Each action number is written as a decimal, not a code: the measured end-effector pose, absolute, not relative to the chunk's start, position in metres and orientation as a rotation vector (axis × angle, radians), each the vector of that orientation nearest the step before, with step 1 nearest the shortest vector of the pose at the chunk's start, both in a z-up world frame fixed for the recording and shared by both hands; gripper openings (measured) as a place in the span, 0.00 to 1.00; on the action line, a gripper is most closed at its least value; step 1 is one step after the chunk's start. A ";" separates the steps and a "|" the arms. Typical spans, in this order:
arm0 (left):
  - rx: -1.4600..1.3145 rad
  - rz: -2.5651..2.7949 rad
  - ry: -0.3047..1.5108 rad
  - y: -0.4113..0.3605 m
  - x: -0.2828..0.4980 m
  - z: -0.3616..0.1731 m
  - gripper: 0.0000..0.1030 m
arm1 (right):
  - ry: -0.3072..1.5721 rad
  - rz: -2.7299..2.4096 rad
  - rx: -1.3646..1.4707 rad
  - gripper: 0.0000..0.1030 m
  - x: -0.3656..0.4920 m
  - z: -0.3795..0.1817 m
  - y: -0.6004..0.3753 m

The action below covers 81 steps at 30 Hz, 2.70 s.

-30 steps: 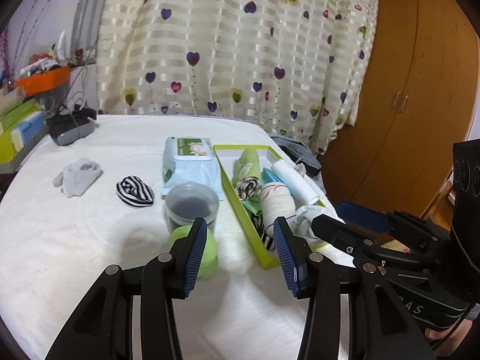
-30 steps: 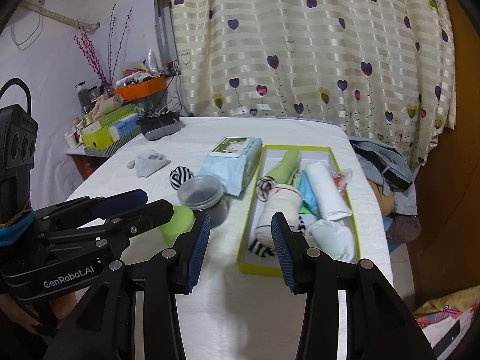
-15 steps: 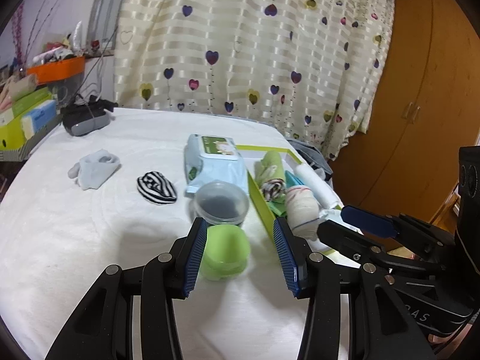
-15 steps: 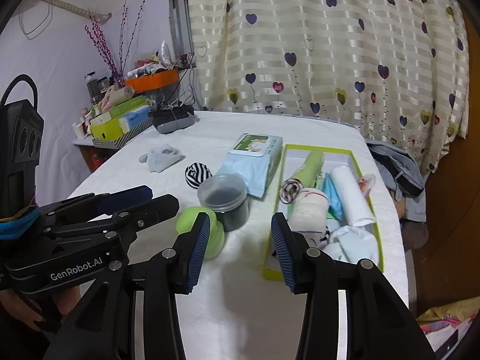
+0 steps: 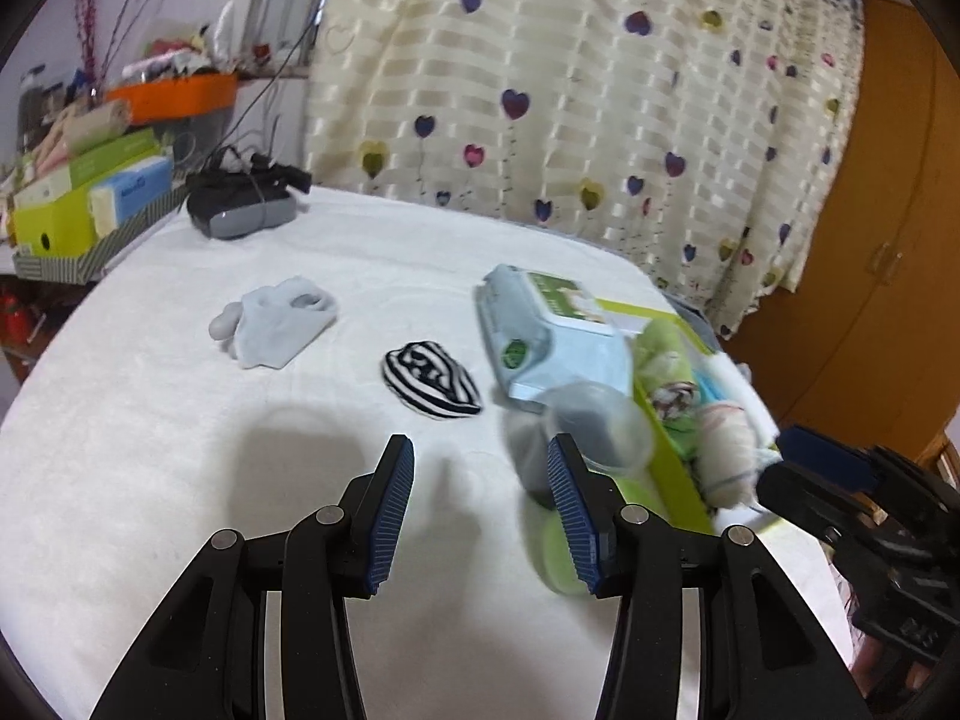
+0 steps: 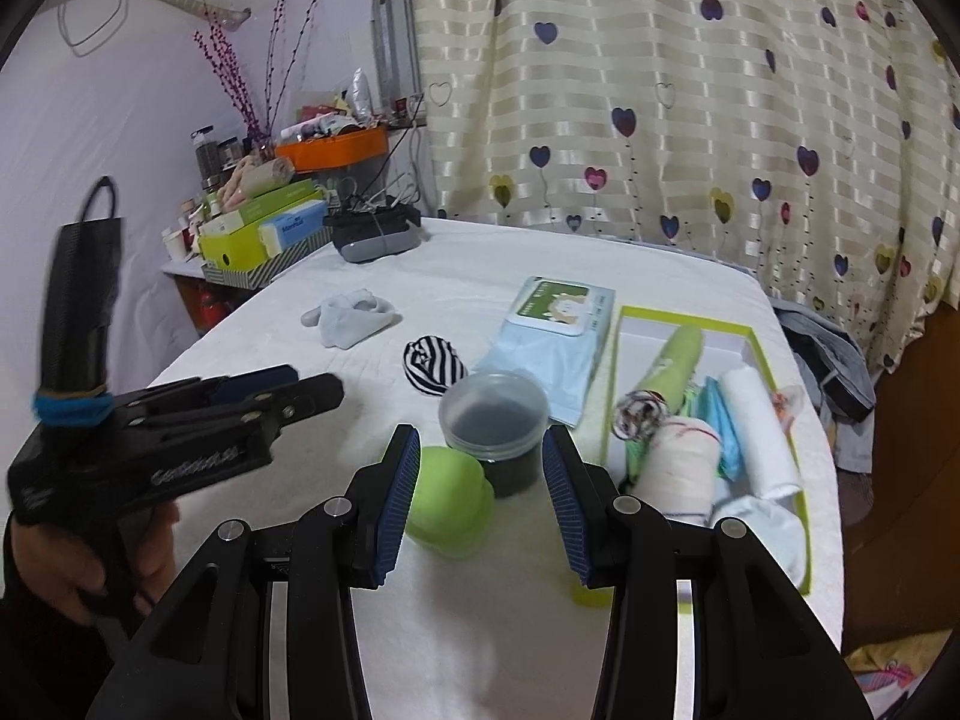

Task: Organize soft objects
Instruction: 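Grasp the black-and-white striped sock with the left tool, then grasp the light grey sock with the right tool while the left holds the striped sock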

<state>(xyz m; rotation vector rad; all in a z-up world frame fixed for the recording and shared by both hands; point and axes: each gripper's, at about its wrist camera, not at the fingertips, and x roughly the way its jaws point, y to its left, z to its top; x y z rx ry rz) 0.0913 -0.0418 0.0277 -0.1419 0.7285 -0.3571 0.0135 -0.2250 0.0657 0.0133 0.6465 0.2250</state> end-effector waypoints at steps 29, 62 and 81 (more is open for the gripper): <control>0.034 -0.193 0.900 -0.093 0.222 -0.039 0.22 | 0.660 0.274 0.035 0.43 0.063 0.058 -0.232; -0.175 -0.069 0.700 0.074 0.131 0.013 0.09 | 0.817 0.497 -0.072 0.43 0.163 0.064 -0.116; -0.248 -0.055 0.681 0.129 0.129 0.004 0.09 | 1.167 0.357 0.311 0.57 0.301 -0.002 -0.072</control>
